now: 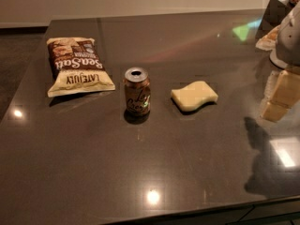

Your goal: Knock orange can over

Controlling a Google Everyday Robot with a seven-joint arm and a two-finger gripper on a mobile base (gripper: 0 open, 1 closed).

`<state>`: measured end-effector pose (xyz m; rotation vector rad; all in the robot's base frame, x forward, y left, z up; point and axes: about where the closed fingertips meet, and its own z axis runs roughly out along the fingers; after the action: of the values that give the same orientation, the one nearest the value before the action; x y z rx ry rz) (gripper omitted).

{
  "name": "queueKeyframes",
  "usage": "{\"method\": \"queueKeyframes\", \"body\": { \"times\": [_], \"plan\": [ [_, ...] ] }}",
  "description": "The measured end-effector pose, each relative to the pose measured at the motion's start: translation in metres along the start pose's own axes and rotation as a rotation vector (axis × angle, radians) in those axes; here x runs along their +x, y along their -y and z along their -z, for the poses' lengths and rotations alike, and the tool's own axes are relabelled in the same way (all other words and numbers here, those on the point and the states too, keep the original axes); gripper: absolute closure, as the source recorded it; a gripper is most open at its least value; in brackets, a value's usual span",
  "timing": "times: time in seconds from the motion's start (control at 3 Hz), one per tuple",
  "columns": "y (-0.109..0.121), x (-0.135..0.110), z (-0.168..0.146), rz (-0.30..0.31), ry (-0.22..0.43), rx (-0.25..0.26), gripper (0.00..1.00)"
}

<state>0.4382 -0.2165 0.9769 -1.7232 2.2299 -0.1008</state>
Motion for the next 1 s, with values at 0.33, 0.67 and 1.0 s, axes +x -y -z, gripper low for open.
{"method": "queueKeyframes", "body": {
  "times": [0.33,0.67,1.0],
  "plan": [
    [0.0,0.0,0.0,0.0,0.0,0.0,0.0],
    [0.005,-0.018,-0.005,0.003,0.064,0.008,0.0],
    [0.012,-0.046,-0.017,0.004,0.139,0.013,0.0]
  ]
}}
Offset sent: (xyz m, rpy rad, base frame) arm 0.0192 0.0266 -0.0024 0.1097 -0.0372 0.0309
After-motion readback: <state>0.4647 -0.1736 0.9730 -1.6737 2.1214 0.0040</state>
